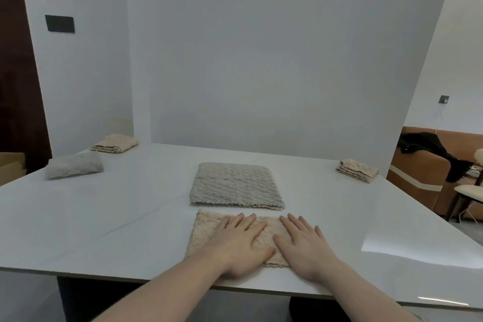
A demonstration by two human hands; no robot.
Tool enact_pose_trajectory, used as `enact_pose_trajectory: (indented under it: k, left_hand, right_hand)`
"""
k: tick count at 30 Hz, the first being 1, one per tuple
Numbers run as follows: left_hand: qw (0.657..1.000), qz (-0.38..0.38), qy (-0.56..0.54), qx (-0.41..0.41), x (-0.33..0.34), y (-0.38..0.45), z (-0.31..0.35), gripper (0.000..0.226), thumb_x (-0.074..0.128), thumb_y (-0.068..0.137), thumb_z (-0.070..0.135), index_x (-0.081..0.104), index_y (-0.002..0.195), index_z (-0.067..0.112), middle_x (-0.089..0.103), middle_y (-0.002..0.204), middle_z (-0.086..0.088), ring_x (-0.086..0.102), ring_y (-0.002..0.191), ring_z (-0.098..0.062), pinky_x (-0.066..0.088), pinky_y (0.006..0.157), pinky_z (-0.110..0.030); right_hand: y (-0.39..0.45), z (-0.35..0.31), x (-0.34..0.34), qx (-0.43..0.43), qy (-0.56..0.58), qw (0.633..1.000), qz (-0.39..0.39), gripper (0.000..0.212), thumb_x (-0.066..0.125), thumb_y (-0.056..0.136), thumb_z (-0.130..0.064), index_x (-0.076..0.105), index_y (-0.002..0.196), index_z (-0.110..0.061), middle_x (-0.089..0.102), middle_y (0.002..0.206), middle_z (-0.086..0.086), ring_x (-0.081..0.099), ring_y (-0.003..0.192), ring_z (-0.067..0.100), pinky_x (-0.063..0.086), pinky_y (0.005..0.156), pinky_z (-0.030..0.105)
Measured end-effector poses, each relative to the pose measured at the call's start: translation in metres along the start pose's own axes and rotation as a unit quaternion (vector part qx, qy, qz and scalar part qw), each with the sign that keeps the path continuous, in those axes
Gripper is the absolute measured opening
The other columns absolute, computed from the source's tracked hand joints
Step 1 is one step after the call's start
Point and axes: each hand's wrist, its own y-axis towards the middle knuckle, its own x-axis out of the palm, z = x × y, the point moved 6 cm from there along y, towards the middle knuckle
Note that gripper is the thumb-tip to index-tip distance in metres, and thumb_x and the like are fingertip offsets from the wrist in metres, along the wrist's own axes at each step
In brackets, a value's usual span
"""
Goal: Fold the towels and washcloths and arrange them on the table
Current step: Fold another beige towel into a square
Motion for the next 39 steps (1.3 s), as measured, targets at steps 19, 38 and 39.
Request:
enact_pose_trajectory:
  k: [19, 38, 39]
  left_hand:
    - [0.999, -0.008, 0.004, -0.041, -0.012, -0.009, -0.029, 0.081, 0.017, 0.088, 0.084, 0.007, 0.159, 0.046, -0.009, 0.168, 0.013, -0.010, 0.157, -0.016, -0.012, 0.124, -0.052]
    - [0.980, 0.091, -0.088, -0.154, -0.019, -0.037, -0.112, 0.082, 0.031, 0.089, 0.078, 0.025, 0.158, 0.034, 0.015, 0.169, 0.008, 0.008, 0.157, -0.016, 0.002, 0.128, -0.047]
    - [0.979, 0.096, -0.096, -0.153, -0.019, -0.037, -0.113, 0.080, 0.034, 0.089, 0.077, 0.028, 0.157, 0.034, 0.018, 0.168, 0.008, 0.010, 0.156, -0.016, 0.003, 0.128, -0.047]
  right_hand:
    - [-0.007, 0.007, -0.006, 0.109, 0.028, 0.992, 0.057, 0.089, 0.024, 0.094, -0.066, 0.007, 0.164, -0.013, 0.013, 0.171, -0.002, 0.005, 0.158, 0.023, 0.001, 0.127, 0.055]
    - [0.006, 0.021, -0.019, 0.193, 0.149, 0.967, 0.072, 0.041, 0.052, 0.089, -0.045, 0.063, 0.117, -0.018, 0.063, 0.130, 0.005, 0.055, 0.126, 0.028, 0.032, 0.115, 0.045]
    - [0.006, 0.023, -0.022, 0.196, 0.169, 0.963, 0.075, 0.029, 0.057, 0.085, -0.044, 0.066, 0.099, -0.020, 0.069, 0.113, 0.003, 0.061, 0.114, 0.029, 0.041, 0.108, 0.044]
